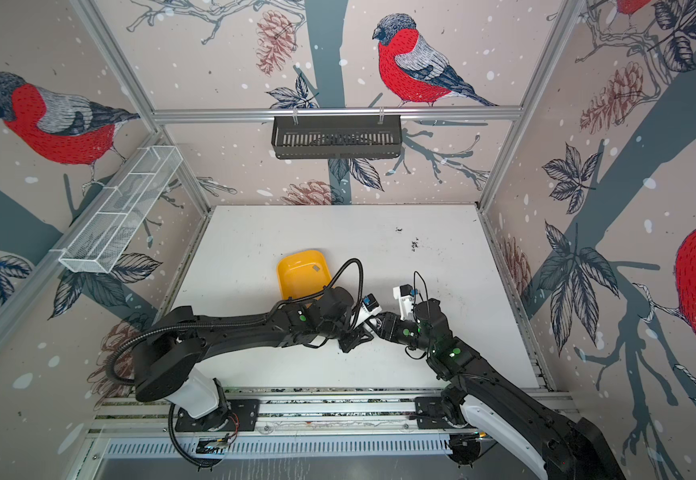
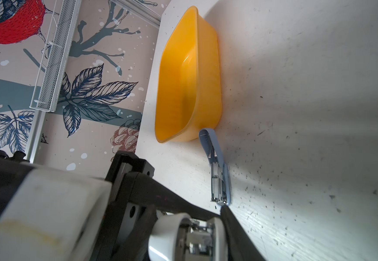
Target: Load the staples into the stapler
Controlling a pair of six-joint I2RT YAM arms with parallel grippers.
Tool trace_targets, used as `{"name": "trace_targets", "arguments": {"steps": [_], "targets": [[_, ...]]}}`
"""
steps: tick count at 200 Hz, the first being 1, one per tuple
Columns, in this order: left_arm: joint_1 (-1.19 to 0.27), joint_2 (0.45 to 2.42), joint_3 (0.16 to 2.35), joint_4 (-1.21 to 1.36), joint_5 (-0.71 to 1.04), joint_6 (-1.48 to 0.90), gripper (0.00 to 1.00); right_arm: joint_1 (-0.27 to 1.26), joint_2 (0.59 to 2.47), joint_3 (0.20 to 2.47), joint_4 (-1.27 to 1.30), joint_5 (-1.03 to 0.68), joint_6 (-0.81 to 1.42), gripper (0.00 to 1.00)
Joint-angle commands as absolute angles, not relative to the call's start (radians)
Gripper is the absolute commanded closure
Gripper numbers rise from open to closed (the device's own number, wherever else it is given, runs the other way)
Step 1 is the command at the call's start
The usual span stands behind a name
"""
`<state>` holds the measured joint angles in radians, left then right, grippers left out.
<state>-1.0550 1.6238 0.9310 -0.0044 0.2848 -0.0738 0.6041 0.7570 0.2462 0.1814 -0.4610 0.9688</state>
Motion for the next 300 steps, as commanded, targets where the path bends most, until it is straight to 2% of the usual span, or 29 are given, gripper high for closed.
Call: {"name": "trace_targets", "arguments": {"steps": [1, 23, 41, 69, 83, 93, 108, 134, 140, 156, 185, 211, 241, 300], "targets": [[-1.054, 1.623, 0.931, 0.026, 0.290, -0.074, 0.80, 0.605, 0.758, 0.245, 0.213, -0.460, 0.965, 0.65], [-1.055, 1.622, 0.930, 0.028, 0.290, -0.074, 0.81, 0.605, 0.758, 0.245, 0.211, -0.459, 0.964, 0.68], [-1.055, 1.621, 0.931, 0.027, 0.290, -0.072, 0.81, 0.606, 0.755, 0.245, 0.213, -0.458, 0.966, 0.56], [-1.055, 1.621, 0.931, 0.028, 0.291, -0.072, 0.81, 0.607, 0.757, 0.247, 0.212, -0.457, 0.965, 0.55], [-1.055, 1.621, 0.931, 0.029, 0.291, -0.072, 0.81, 0.606, 0.758, 0.247, 0.212, -0.457, 0.966, 0.51], [-1.055, 1.621, 0.930, 0.028, 0.291, -0.072, 0.81, 0.606, 0.760, 0.247, 0.213, -0.457, 0.964, 0.54], [-1.055, 1.621, 0.933, 0.028, 0.291, -0.072, 0.81, 0.605, 0.763, 0.247, 0.211, -0.457, 0.963, 0.66], [-1.055, 1.622, 0.933, 0.029, 0.291, -0.072, 0.81, 0.605, 0.769, 0.249, 0.216, -0.456, 0.963, 0.66], [-1.055, 1.621, 0.932, 0.027, 0.291, -0.072, 0.81, 0.606, 0.769, 0.250, 0.216, -0.457, 0.963, 0.65], [-1.055, 1.621, 0.932, 0.027, 0.291, -0.072, 0.81, 0.606, 0.768, 0.251, 0.217, -0.457, 0.963, 0.55], [-1.055, 1.619, 0.935, 0.026, 0.291, -0.072, 0.81, 0.606, 0.768, 0.253, 0.219, -0.456, 0.963, 0.52], [-1.055, 1.621, 0.935, 0.028, 0.291, -0.071, 0.81, 0.605, 0.771, 0.255, 0.219, -0.457, 0.964, 0.57], [-1.055, 1.621, 0.935, 0.027, 0.292, -0.072, 0.81, 0.606, 0.773, 0.256, 0.219, -0.459, 0.963, 0.71], [-1.055, 1.618, 0.930, 0.029, 0.293, -0.072, 0.81, 0.605, 0.769, 0.253, 0.218, -0.456, 0.963, 0.72]]}}
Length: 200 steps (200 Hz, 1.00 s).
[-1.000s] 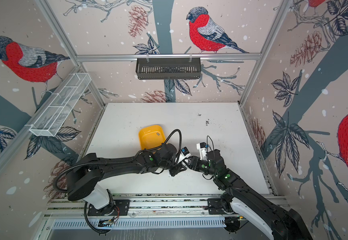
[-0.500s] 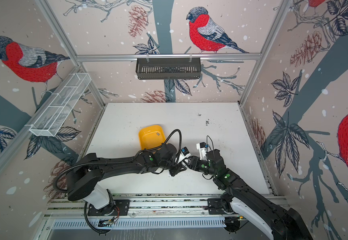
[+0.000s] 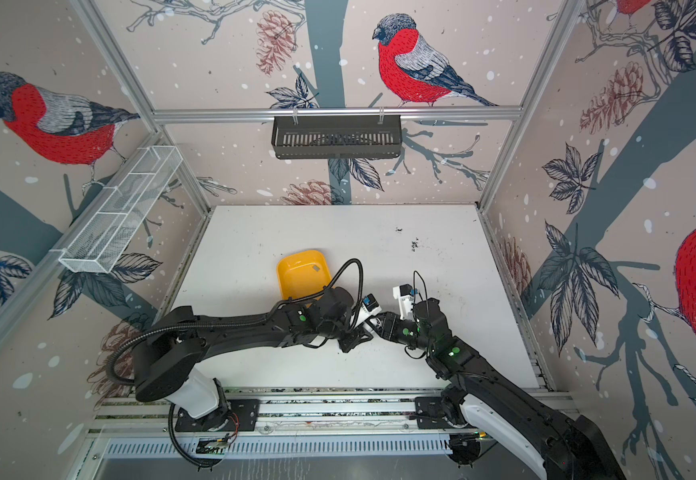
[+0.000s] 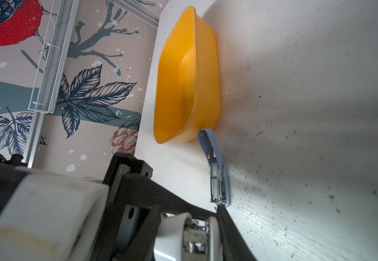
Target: Load the staples into the stapler
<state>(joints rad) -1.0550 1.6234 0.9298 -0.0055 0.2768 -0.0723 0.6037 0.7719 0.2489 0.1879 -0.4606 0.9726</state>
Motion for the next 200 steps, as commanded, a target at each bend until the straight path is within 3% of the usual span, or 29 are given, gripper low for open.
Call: {"name": "trace_targets", "arguments": {"steps": [1, 33, 55, 112, 132, 159, 167, 179, 200], "targets": [[-1.055, 1.618, 0.929, 0.030, 0.293, -0.072, 0.81, 0.605, 0.769, 0.252, 0.217, -0.456, 0.963, 0.72], [-1.055, 1.618, 0.930, 0.032, 0.293, -0.074, 0.81, 0.606, 0.764, 0.252, 0.213, -0.453, 0.964, 0.72], [-1.055, 1.617, 0.928, 0.032, 0.293, -0.074, 0.81, 0.606, 0.760, 0.253, 0.212, -0.451, 0.966, 0.56], [-1.055, 1.614, 0.922, 0.032, 0.293, -0.077, 0.83, 0.606, 0.757, 0.252, 0.207, -0.445, 0.966, 0.49], [-1.055, 1.614, 0.922, 0.034, 0.293, -0.077, 0.83, 0.605, 0.759, 0.252, 0.206, -0.447, 0.965, 0.68], [-1.055, 1.613, 0.923, 0.035, 0.294, -0.077, 0.83, 0.606, 0.761, 0.252, 0.207, -0.447, 0.964, 0.78], [-1.055, 1.615, 0.922, 0.034, 0.295, -0.077, 0.83, 0.606, 0.761, 0.252, 0.207, -0.445, 0.966, 0.72], [-1.055, 1.615, 0.922, 0.034, 0.295, -0.077, 0.83, 0.606, 0.760, 0.252, 0.208, -0.445, 0.966, 0.54], [-1.055, 1.614, 0.920, 0.034, 0.293, -0.077, 0.83, 0.606, 0.757, 0.252, 0.207, -0.442, 0.966, 0.51]]}}
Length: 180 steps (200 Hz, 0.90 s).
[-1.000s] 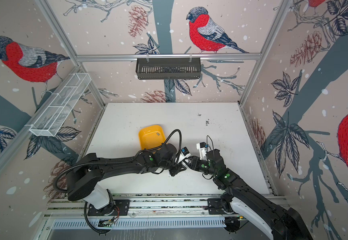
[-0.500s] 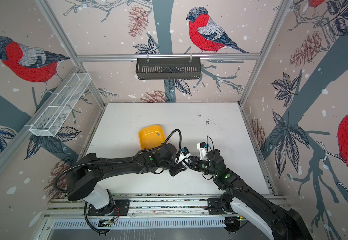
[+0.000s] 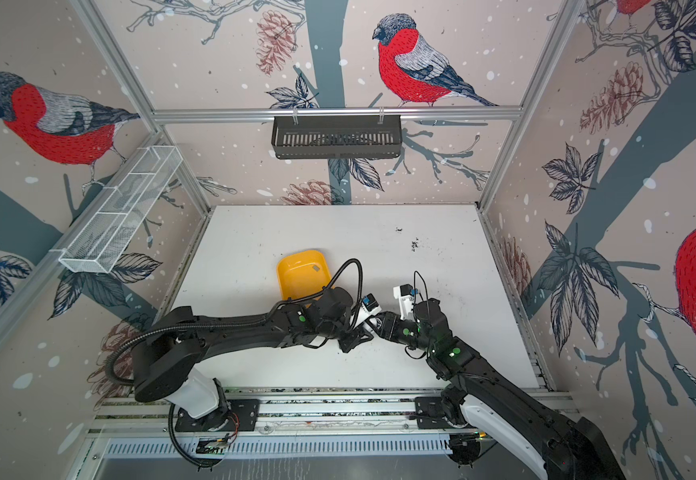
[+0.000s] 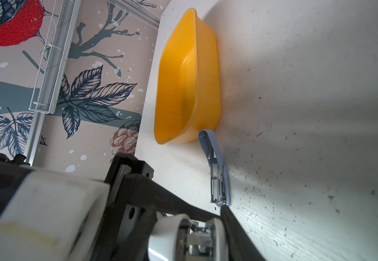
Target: Load the staples into the stapler
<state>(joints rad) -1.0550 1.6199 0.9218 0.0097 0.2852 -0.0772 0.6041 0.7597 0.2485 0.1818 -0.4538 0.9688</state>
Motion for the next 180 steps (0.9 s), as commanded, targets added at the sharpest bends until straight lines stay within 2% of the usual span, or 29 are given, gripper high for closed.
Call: {"name": "trace_targets", "arguments": {"steps": [1, 39, 75, 82, 107, 117, 125, 141, 174, 180], "targets": [[-1.054, 1.614, 0.920, 0.035, 0.293, -0.077, 0.83, 0.606, 0.757, 0.252, 0.207, -0.442, 0.966, 0.51], [-1.055, 1.610, 0.919, 0.034, 0.292, -0.078, 0.83, 0.606, 0.756, 0.250, 0.209, -0.442, 0.966, 0.47], [-1.054, 1.609, 0.920, 0.032, 0.291, -0.078, 0.83, 0.605, 0.757, 0.250, 0.210, -0.443, 0.968, 0.48], [-1.055, 1.609, 0.919, 0.033, 0.291, -0.078, 0.83, 0.606, 0.756, 0.250, 0.210, -0.443, 0.967, 0.51], [-1.055, 1.609, 0.919, 0.035, 0.294, -0.078, 0.83, 0.607, 0.759, 0.250, 0.207, -0.443, 0.966, 0.75], [-1.055, 1.609, 0.918, 0.034, 0.295, -0.078, 0.83, 0.608, 0.760, 0.250, 0.207, -0.444, 0.966, 0.79], [-1.055, 1.609, 0.918, 0.034, 0.295, -0.078, 0.83, 0.607, 0.761, 0.250, 0.206, -0.443, 0.964, 0.79], [-1.055, 1.608, 0.920, 0.032, 0.293, -0.078, 0.83, 0.607, 0.760, 0.252, 0.207, -0.442, 0.963, 0.71], [-1.055, 1.594, 0.917, 0.031, 0.283, -0.084, 0.83, 0.606, 0.763, 0.255, 0.200, -0.429, 0.963, 0.72], [-1.055, 1.586, 0.913, 0.034, 0.275, -0.089, 0.80, 0.606, 0.761, 0.256, 0.196, -0.422, 0.963, 0.71]]}}
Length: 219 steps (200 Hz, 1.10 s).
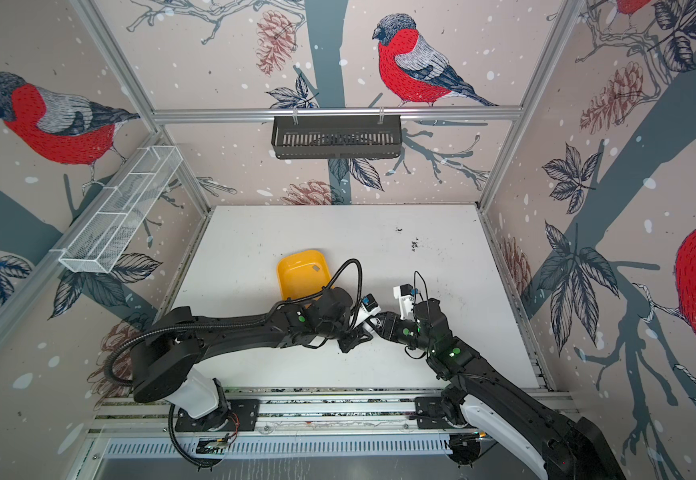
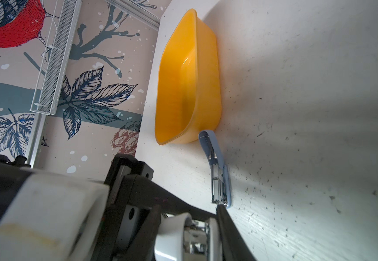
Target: Load the staples into the stapler
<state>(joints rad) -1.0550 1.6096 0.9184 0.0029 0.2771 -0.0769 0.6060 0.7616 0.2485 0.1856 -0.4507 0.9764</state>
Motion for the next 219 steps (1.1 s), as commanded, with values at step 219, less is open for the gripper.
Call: {"name": "trace_targets", "arguments": {"steps": [219], "targets": [[-1.052, 1.546, 0.891, 0.099, 0.223, -0.110, 0.79, 0.604, 0.761, 0.255, 0.212, -0.414, 0.976, 0.85]]}}
